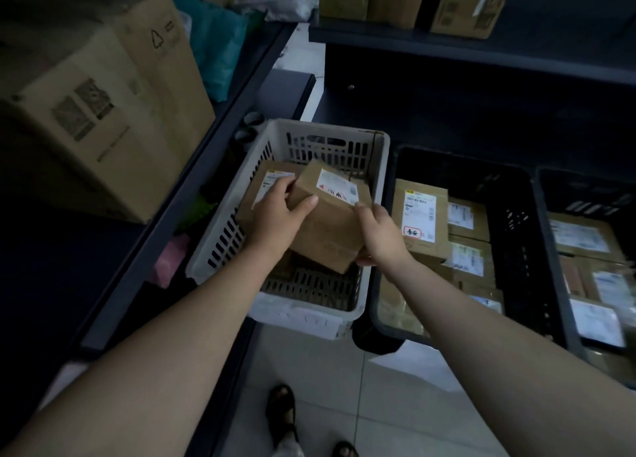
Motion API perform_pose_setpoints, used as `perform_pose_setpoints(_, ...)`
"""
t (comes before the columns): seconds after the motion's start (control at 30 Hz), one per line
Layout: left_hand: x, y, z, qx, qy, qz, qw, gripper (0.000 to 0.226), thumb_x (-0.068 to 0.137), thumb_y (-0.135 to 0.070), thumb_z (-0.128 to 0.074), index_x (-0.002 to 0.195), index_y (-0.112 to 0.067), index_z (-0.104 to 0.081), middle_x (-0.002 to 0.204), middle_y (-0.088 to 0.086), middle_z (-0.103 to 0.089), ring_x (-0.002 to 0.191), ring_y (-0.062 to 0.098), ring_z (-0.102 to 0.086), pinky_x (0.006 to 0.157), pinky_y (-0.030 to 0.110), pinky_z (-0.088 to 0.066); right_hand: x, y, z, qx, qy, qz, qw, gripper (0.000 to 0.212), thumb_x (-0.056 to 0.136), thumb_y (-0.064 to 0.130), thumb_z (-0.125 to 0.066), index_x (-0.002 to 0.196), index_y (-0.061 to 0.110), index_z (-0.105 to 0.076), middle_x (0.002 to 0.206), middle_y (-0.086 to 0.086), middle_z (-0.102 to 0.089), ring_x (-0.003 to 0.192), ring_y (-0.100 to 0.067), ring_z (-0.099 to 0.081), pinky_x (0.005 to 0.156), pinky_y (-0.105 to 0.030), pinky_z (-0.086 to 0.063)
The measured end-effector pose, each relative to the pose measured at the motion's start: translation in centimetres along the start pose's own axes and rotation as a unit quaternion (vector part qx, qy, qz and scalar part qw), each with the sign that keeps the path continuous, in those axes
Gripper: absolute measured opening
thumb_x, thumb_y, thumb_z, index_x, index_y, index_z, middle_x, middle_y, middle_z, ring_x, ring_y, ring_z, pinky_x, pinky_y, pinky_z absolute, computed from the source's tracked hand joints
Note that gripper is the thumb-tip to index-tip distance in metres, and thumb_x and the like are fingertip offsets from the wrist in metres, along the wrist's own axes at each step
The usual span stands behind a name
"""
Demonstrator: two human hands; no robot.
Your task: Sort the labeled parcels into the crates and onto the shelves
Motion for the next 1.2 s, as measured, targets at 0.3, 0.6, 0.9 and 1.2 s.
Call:
perform_pose_setpoints(0.3,-3.3,7.4,-3.5,0.112,0.110,0.153,0.976,0.059,0.096,-0.027,-0.051,0.148,-0.017,-0.025,0.142,0.011,-0.044,0.128,0.029,-0.044,0.104,0.038,-0.038,-1.1,-1.7,-2.5,-0.279,0.070,-0.037,0.957,0.046,0.095,0.053,-0.041,0.123,0.016,-0.044,0.102,-0.012,-0.061,0.071,-0.030,-0.070,0.066,-0.042,-0.061)
perform_pose_setpoints(0.6,-2.7,13.8,-7.7,0.112,0.214,0.194,0.951,0.070,0.094,-0.019,-0.056,0.151,-0.023,-0.015,0.153,0.004,-0.027,0.138,0.023,-0.030,0.114,0.039,-0.028,2.3,-5.3,-7.2,-0.419,0.165,-0.046,0.892,0.049,0.092,0.035,-0.057,0.130,0.006,-0.047,0.119,-0.014,-0.059,0.103,-0.032,-0.063,0.086,-0.042,-0.055)
perform_pose_setpoints(0.9,0.5,17.3,-10.2,0.094,0.250,0.236,0.934,0.054,0.083,-0.015,-0.070,0.133,-0.006,-0.050,0.131,0.011,-0.055,0.122,0.027,-0.051,0.100,0.032,-0.041,6.7,-5.6,-9.6,-0.616,0.219,-0.022,0.756,0.062,0.090,0.055,-0.057,0.134,0.013,-0.050,0.132,-0.007,-0.053,0.116,-0.025,-0.054,0.078,-0.031,-0.041)
perform_pose_setpoints(1.2,0.3,20.0,-12.6,0.005,0.269,0.322,0.908,0.033,0.096,-0.015,-0.052,0.128,-0.012,-0.054,0.124,0.010,-0.059,0.114,0.027,-0.055,0.101,0.041,-0.044,8.8,-7.4,-11.8,-0.571,0.232,-0.057,0.786,0.039,0.101,0.033,-0.045,0.128,0.008,-0.055,0.127,-0.012,-0.058,0.112,-0.030,-0.058,0.085,-0.038,-0.048)
Point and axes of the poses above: each hand's wrist, its own x-axis towards the middle knuckle, its own z-axis out of the back of the hand, y = z × x, the point moved 10 cm from there along x, towards the middle knuckle
